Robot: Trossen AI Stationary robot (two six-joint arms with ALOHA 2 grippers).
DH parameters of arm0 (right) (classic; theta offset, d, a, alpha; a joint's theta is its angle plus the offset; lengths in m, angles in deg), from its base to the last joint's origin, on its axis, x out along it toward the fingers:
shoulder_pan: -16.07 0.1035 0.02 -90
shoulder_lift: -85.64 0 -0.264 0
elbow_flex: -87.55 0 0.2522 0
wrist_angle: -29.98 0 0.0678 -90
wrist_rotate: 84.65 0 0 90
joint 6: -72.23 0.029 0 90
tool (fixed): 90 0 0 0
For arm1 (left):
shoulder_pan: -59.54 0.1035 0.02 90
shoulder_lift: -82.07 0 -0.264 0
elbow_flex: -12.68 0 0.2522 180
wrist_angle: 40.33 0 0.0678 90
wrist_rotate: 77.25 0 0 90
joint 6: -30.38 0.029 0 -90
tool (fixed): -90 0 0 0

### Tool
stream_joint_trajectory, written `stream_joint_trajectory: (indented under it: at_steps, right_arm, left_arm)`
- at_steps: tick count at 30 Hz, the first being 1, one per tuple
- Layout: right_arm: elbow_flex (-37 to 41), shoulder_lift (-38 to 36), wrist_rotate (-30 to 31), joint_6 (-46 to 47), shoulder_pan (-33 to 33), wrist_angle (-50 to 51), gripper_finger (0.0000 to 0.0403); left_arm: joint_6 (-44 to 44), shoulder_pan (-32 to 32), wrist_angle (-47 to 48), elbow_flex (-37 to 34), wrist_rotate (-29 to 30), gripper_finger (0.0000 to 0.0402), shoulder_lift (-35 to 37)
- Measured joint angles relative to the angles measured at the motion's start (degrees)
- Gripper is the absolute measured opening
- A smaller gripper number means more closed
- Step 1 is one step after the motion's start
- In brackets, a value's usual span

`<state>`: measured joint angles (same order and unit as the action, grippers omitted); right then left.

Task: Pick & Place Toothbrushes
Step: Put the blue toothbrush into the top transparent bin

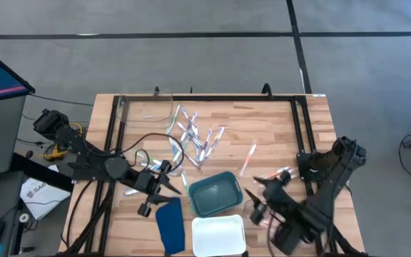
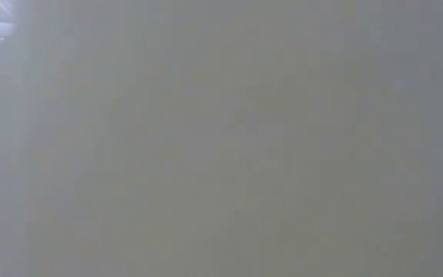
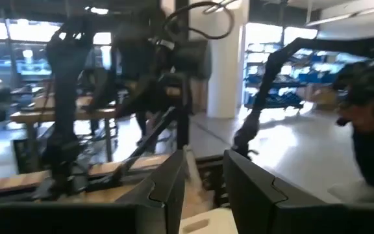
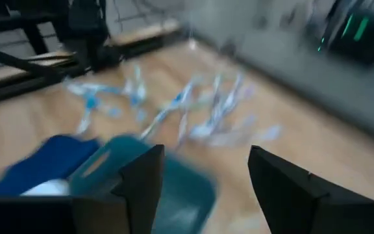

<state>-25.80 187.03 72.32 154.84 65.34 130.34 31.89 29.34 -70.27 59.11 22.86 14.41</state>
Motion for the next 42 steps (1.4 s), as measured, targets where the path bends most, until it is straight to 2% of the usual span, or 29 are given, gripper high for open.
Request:
stream_joint_trajectory:
  at_steps: [3,10,18,26,30,38,42]
  right_arm:
    - [0.0,0.0,5.2,-10.4,-4.1,-3.8,0.0216]
    - [1.2,0.1,4.2,-23.7,-13.1,-6.2,0.0216]
    - [7.1,0.2,3.5,-33.0,-22.4,-12.3,0.0215]
    - [10.6,0.2,2.1,-46.8,-25.6,-22.3,0.0217]
    - [12.8,0.2,-1.5,-55.6,-26.5,-29.4,0.0216]
    - [15.9,0.2,-16.0,-74.9,-28.8,-46.4,0.0216]
    - [16.5,0.2,-21.0,-81.3,-29.5,-52.4,0.0216]
  left_arm:
    - [1.5,2.8,1.6,0.0,-0.1,0.0102,0.0]
    - [4.2,10.7,7.8,-0.3,-0.2,0.0102,0.0]
    - [4.7,19.8,8.1,-3.8,-0.4,0.0102,0.0]
    - [5.6,26.9,7.4,-5.5,-0.4,0.0102,0.0]
    - [5.3,28.4,5.8,-5.5,-3.1,0.0102,-0.7]
    - [1.0,28.3,1.0,-5.5,-6.7,0.0102,-6.6]
    - [-2.1,28.3,0.7,-5.5,-9.1,0.0102,-8.7]
